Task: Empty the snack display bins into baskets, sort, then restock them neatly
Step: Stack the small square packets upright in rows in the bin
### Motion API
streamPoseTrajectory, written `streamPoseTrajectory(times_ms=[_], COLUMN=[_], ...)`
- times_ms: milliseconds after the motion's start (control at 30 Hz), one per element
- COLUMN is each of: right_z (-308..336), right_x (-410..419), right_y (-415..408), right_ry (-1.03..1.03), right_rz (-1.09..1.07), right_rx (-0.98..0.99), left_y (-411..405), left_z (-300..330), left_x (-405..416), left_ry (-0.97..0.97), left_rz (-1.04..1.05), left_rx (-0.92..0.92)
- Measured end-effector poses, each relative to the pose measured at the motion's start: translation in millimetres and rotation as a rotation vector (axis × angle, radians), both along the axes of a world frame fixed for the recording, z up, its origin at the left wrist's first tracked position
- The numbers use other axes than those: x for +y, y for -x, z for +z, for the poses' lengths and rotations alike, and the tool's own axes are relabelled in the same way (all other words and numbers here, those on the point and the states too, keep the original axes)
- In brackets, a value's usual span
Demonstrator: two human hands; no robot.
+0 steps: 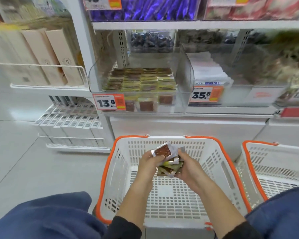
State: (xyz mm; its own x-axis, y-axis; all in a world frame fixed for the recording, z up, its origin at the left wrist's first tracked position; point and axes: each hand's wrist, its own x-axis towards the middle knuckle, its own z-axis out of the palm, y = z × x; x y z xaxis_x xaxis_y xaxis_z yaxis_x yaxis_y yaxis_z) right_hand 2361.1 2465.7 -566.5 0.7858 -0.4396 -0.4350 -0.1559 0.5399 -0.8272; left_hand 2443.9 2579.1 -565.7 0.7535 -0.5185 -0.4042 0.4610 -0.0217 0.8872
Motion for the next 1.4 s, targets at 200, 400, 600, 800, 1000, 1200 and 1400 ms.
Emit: streamPoseTrajectory(times_ms=[200, 400, 600, 800, 1000, 1200, 1400], right_z=[4.5, 11.3, 8.6, 11.6, 18.5, 8.0, 3.6], right_x=[1.9, 5.2, 4.4, 7.3, 2.2, -2.4, -7.1], right_y=[3.6, 3.9, 2.7, 0.8, 2.8, 1.1, 1.8], right_ry=[0.131, 0.163, 0.075, 0.359, 0.444, 0.229, 0.181], right_rz=[0.014, 0.094, 0.161, 0.257, 0.318, 0.095, -0.062], right_rx=[0.031, 0.026, -0.093, -0.095, -0.064, 0.004, 0.019], left_y=[-2.0, -5.0, -10.5, -15.3, -11.7, -12.8, -15.3], left_z=[4.1, 3.4, 3.0, 2.0, 2.1, 1.1, 0.8], left_x=[6.0, 11.7, 9.4, 9.6, 3.5, 3.3, 6.3], left_ry=[0.073, 0.129, 0.262, 0.314, 0.23, 0.28, 0.308], left_rz=[-0.175, -0.185, -0.023, -0.013, 0.0, 0.096, 0.075], left_rx=[0.157, 0.364, 0.437, 0.367, 0.191, 0.262, 0.382])
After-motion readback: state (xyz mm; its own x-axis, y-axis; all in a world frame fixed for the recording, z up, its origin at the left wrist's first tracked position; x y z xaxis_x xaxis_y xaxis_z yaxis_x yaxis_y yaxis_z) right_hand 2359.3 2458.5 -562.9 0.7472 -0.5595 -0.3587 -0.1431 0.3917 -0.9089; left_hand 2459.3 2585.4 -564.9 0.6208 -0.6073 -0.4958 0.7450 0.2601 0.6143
